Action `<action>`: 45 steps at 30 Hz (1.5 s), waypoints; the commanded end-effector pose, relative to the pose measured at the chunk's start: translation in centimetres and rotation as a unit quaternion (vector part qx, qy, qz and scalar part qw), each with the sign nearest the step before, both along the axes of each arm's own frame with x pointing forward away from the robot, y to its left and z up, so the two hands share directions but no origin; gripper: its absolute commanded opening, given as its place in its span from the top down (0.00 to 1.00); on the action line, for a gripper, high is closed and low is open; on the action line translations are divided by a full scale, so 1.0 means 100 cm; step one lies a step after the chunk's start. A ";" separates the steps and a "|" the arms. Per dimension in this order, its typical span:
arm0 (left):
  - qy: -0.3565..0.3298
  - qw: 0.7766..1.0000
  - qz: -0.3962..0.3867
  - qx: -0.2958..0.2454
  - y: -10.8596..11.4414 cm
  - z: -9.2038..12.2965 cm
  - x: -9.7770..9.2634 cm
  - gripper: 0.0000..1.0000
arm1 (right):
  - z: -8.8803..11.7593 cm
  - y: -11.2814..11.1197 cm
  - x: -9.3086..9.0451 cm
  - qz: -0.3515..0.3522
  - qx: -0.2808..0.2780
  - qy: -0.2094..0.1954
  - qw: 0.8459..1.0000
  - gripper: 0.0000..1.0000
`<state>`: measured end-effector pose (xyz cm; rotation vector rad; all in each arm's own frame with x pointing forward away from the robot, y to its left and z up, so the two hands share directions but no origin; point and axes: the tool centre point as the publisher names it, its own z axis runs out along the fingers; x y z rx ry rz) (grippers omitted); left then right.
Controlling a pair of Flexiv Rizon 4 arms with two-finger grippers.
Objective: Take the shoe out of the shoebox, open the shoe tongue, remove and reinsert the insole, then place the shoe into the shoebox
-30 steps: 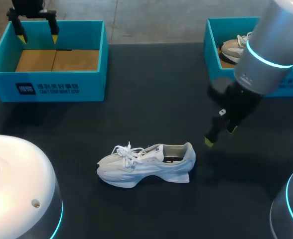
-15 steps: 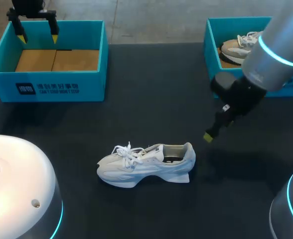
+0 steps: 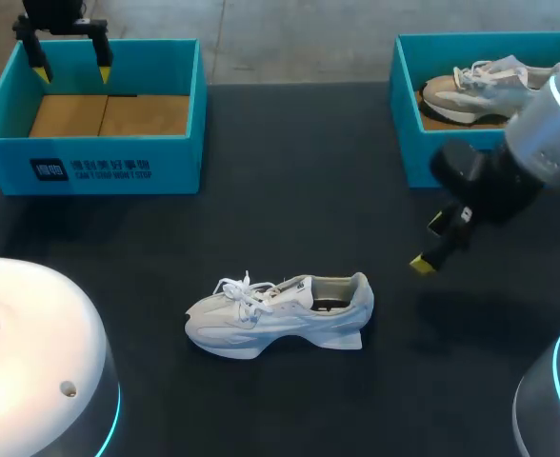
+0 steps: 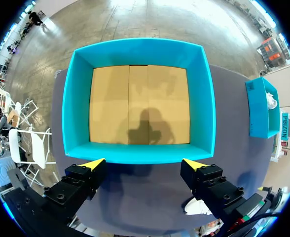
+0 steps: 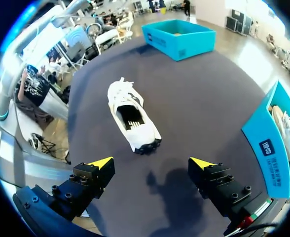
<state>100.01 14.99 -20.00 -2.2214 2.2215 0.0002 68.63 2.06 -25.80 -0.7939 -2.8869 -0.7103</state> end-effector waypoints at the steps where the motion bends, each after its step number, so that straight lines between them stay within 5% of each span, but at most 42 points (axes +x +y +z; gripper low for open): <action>1: 0.000 1.000 0.000 0.000 0.000 0.000 0.000 0.00 | 0.000 -0.005 -0.010 -0.012 0.029 -0.029 0.999 0.00; 14: 0.000 1.000 0.000 0.000 0.000 0.000 0.000 0.00 | 0.000 -0.005 -0.010 -0.012 0.029 -0.029 0.999 0.00; 22: 0.000 1.000 0.000 0.000 0.000 0.000 0.000 0.00 | 0.000 0.003 -0.012 0.036 0.060 -0.096 0.993 0.00; 38: 0.000 1.000 0.000 0.000 0.000 0.000 0.000 0.00 | -0.024 0.000 -0.013 0.109 0.146 -0.148 0.972 0.00; 45: 0.000 1.000 0.000 0.000 0.000 0.000 0.000 0.00 | -0.031 0.002 -0.015 0.102 0.142 -0.149 0.973 0.00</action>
